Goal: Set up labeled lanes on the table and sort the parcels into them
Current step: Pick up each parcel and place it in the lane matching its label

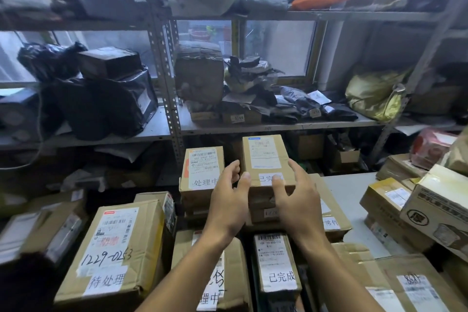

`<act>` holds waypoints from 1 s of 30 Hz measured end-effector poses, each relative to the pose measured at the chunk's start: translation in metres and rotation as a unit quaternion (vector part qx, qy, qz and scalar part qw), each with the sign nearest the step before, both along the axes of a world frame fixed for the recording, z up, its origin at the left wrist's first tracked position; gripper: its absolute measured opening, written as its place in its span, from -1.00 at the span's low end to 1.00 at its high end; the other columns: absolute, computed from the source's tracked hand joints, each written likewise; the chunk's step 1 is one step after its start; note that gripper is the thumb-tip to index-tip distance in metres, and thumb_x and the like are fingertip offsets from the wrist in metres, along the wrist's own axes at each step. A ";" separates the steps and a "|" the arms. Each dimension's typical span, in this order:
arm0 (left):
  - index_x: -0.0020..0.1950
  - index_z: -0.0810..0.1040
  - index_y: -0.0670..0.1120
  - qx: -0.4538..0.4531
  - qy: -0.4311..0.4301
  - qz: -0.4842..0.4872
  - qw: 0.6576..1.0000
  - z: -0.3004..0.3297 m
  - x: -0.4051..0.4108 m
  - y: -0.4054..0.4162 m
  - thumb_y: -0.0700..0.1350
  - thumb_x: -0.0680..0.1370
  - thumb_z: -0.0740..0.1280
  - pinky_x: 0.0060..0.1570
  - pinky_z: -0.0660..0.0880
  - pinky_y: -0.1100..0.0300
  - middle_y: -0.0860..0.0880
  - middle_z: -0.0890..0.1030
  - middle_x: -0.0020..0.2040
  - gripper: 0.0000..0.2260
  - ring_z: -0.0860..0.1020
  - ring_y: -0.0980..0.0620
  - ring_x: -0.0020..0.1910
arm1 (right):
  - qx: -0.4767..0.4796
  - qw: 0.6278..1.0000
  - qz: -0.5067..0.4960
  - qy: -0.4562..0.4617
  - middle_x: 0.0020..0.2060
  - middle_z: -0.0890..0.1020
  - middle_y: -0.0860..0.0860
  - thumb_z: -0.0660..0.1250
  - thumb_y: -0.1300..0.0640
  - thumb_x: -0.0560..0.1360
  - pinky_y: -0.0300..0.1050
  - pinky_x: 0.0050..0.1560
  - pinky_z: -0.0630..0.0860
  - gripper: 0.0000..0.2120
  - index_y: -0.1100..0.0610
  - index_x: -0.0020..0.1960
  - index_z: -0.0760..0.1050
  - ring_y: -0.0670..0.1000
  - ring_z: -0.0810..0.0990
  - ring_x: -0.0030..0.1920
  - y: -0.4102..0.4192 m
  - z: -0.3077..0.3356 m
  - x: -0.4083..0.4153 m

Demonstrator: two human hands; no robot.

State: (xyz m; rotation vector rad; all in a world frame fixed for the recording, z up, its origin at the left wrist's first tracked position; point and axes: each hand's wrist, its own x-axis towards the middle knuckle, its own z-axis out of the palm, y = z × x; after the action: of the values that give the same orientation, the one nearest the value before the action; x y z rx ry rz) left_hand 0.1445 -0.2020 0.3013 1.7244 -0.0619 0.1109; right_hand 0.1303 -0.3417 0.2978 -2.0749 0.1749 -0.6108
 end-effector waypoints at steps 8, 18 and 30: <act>0.27 0.46 0.16 0.032 -0.104 0.042 0.993 0.038 -0.036 0.106 -0.03 0.61 0.31 -0.11 0.45 0.52 0.18 0.59 0.07 -0.76 0.53 0.37 0.05 | 0.027 0.990 0.135 -0.045 0.28 0.53 -0.14 0.28 -0.02 0.57 -0.23 0.20 0.50 -0.55 -0.05 0.45 0.36 -0.28 0.50 0.19 0.112 0.050 -0.043; 0.20 0.55 0.06 0.059 -0.092 0.171 0.979 0.017 -0.103 0.327 -0.17 0.59 0.34 -0.07 0.40 0.55 0.11 0.60 0.08 -0.78 0.52 0.36 0.05 | 0.057 0.965 0.257 0.000 0.18 0.58 -0.19 0.33 0.03 0.55 -0.06 0.22 0.54 -0.55 -0.05 0.42 0.40 -0.23 0.57 0.16 0.324 0.033 -0.070; 0.12 0.55 0.08 0.067 -0.008 0.296 0.953 -0.032 -0.132 0.463 -0.17 0.56 0.37 0.03 0.46 0.36 0.08 0.63 0.05 -0.81 0.58 0.18 0.05 | 0.131 0.927 0.335 0.107 0.01 0.53 -0.36 0.32 0.02 0.56 -0.63 -0.03 0.33 -0.60 -0.12 0.39 0.42 -0.53 0.46 0.03 0.467 -0.016 -0.076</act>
State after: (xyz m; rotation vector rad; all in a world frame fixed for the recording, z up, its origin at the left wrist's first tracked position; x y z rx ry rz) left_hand 0.0126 0.2608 0.2688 1.8309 0.4502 0.5733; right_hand 0.0547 0.1251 0.2814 -1.7793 -0.3090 0.0588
